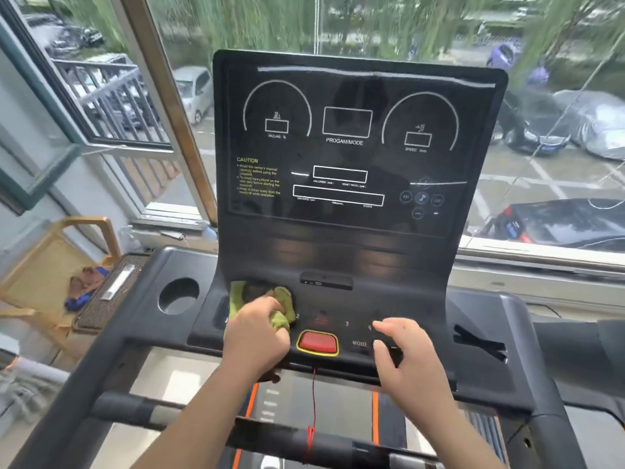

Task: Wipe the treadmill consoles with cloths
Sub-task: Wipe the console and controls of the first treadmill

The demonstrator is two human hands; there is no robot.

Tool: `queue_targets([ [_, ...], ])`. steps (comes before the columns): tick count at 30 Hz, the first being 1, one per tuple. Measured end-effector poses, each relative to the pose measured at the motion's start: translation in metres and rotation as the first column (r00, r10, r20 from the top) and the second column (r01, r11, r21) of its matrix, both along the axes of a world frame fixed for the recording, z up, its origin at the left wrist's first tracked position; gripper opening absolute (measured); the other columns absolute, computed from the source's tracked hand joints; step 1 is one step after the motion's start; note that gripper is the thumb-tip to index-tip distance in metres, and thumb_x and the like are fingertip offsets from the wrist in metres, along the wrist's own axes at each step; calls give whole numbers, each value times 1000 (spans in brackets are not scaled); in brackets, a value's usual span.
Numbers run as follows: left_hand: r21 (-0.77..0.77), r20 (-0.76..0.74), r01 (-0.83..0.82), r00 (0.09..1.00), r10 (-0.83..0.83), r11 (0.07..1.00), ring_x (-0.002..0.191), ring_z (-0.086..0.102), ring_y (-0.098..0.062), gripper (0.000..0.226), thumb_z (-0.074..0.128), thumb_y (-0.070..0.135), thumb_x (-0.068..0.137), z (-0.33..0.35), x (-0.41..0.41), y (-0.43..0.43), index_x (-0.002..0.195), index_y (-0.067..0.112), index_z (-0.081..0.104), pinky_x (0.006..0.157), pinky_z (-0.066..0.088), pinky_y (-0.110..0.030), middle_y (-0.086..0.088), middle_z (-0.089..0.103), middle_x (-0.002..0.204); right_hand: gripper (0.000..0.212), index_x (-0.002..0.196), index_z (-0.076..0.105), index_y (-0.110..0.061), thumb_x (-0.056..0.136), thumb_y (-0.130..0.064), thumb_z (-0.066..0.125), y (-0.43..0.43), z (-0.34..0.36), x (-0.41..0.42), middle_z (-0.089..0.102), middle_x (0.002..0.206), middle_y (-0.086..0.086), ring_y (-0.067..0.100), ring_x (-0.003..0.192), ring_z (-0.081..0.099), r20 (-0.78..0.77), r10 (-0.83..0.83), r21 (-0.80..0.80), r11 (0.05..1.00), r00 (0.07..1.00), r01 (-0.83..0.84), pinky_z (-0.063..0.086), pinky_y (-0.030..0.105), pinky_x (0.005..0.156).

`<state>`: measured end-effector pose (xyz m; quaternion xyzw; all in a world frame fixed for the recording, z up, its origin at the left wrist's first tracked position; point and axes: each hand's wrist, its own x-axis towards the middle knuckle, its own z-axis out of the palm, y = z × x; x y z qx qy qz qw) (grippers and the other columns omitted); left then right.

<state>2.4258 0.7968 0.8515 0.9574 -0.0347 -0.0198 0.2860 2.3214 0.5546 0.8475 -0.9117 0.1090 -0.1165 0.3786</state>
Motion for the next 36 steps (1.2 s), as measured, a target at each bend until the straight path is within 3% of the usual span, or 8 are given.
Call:
queue_targets([
  [4,56,-47,273,962,-271,960,105,68,-19,35,57,26,66,2,8,-21,96,32,74,92,52,-27,15,75,113,38,133,68,-22,96,-17,68,-26,5,1,58,137,-6,16,134,50,-85,-78,7,997,993,79,42,31,109],
  [11,190,51,-12,999,3,982,92,66,-33,39,46,33,63,12,28,-33,88,21,73,78,49,-31,-3,75,94,70,163,32,-22,101,-31,63,-60,2,-6,22,172,1,17,159,17,-312,-214,155,950,925,272,21,39,127],
  [16,185,-176,216,967,-184,959,96,66,-24,43,47,35,66,24,13,-121,98,27,74,84,51,-27,2,73,99,87,168,14,-23,98,-44,62,-75,-1,-12,28,170,-9,16,154,33,-429,-165,182,947,888,263,33,36,122],
  [18,165,-203,332,933,-297,929,98,66,-22,36,53,30,72,24,-8,-160,102,26,73,85,51,-26,4,72,101,84,167,16,-28,98,-40,63,-85,0,-14,37,164,-14,14,142,46,-441,-157,245,926,884,286,41,30,110],
  [23,119,-115,541,840,-530,833,121,59,-20,40,57,24,81,8,-54,-197,119,26,65,100,50,-30,8,65,128,75,163,31,-26,97,-23,66,-113,1,-23,40,165,-11,9,148,40,-436,-48,363,904,899,224,35,31,121],
  [27,93,-35,459,889,-457,884,145,41,-20,55,57,23,78,-17,-46,-165,133,23,60,122,31,-29,0,46,157,81,163,30,-32,93,-23,70,-117,-1,-42,43,156,-22,-3,138,44,-444,9,253,960,896,116,32,14,111],
  [31,103,55,388,917,-394,916,128,57,-40,59,59,20,65,-29,-59,-179,123,12,64,114,45,-51,-19,55,147,98,162,25,-41,82,-32,81,-119,-12,-47,41,149,-30,-4,138,44,-440,38,197,979,897,55,34,12,109],
  [36,16,141,699,707,-693,715,129,58,-26,48,50,21,71,-26,-70,-194,116,20,65,114,46,-38,-7,59,146,100,157,39,-40,65,-36,76,-135,-18,-41,60,142,-25,0,131,57,-444,46,276,957,895,88,49,30,112],
])
